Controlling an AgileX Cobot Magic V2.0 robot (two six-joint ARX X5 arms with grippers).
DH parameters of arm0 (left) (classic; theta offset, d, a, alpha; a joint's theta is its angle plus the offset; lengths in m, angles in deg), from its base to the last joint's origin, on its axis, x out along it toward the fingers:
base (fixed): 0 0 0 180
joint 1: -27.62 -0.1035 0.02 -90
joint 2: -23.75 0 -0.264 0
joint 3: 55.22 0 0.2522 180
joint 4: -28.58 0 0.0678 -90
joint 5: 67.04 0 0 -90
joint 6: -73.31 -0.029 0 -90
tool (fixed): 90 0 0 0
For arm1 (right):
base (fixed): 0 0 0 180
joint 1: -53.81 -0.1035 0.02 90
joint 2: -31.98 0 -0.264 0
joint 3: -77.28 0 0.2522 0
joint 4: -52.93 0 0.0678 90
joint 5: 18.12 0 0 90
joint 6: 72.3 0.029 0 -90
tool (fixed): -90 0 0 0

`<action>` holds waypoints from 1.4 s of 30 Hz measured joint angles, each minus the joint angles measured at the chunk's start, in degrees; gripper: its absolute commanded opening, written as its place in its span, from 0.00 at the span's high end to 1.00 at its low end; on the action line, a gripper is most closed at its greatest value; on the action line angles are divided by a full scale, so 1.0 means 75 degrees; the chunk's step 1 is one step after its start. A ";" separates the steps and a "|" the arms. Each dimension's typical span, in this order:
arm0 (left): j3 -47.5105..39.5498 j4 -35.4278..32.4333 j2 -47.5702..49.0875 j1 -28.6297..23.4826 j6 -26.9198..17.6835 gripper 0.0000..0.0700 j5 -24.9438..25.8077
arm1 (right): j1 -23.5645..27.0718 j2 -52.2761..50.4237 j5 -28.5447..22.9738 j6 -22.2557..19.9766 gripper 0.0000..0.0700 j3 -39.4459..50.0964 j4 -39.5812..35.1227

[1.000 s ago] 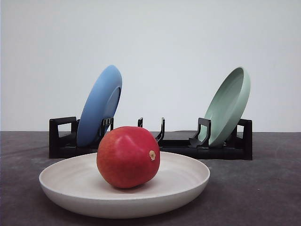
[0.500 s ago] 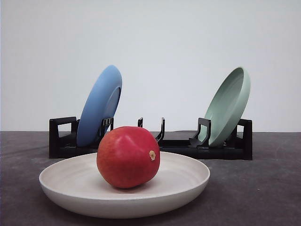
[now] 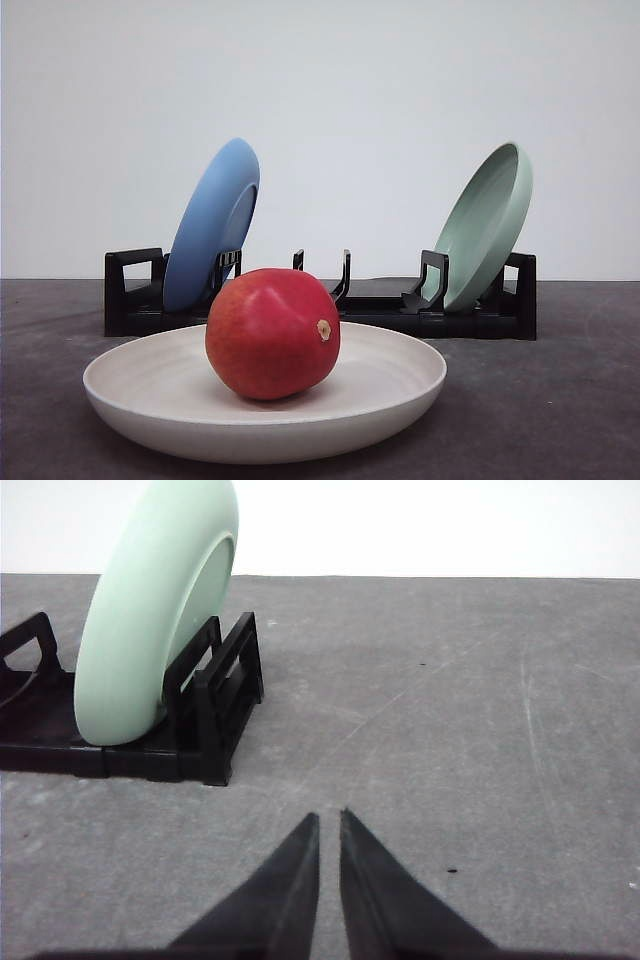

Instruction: Place pomegranate in white plate

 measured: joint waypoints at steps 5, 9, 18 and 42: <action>0.0000 0.0000 0.0000 0.0000 0.0000 0.98 0.0000 | 0.0000 -0.0002 0.0000 0.0000 0.95 0.0000 0.0000; 0.0000 0.0001 0.0000 0.0000 0.0000 0.98 0.0000 | 0.0000 0.0000 0.0000 0.0000 0.95 0.0000 0.0000; 0.0000 -0.0002 0.0000 0.0000 0.0000 0.98 0.0000 | 0.0000 0.0000 0.0000 0.0000 0.95 0.0000 -0.0003; 0.0000 0.0000 0.0000 0.0000 0.0000 0.98 0.0000 | 0.0000 -0.0002 0.0000 0.0000 0.95 0.0000 -0.0003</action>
